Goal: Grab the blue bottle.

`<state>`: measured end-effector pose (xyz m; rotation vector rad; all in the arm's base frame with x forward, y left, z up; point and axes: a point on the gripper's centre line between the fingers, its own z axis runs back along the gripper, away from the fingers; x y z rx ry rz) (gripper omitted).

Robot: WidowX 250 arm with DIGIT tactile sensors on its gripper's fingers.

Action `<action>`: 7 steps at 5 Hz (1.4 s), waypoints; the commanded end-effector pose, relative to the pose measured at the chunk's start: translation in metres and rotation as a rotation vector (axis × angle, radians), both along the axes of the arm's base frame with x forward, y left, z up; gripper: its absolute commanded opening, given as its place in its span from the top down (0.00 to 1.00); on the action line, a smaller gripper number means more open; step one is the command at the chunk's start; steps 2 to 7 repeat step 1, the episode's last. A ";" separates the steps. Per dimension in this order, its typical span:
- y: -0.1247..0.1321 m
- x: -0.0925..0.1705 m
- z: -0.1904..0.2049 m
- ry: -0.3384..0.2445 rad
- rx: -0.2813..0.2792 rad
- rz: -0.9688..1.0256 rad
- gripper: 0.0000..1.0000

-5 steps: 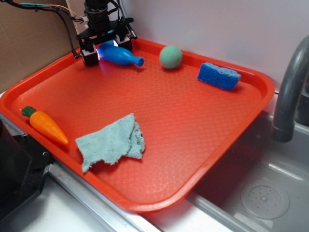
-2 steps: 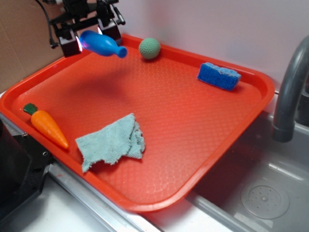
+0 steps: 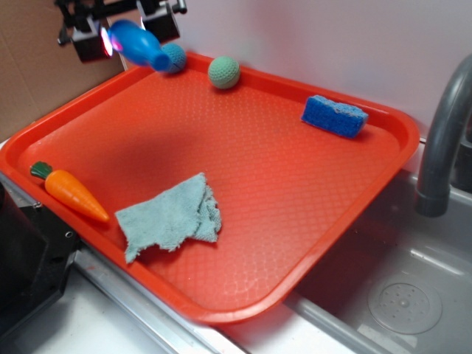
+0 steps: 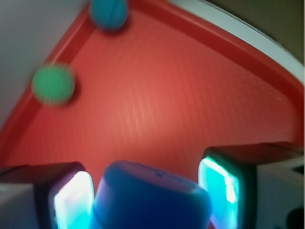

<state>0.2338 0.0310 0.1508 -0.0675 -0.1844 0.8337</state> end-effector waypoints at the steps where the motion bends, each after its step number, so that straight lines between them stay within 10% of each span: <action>1: -0.028 -0.015 0.041 0.056 0.058 -0.396 1.00; 7: -0.028 -0.015 0.041 0.056 0.058 -0.396 1.00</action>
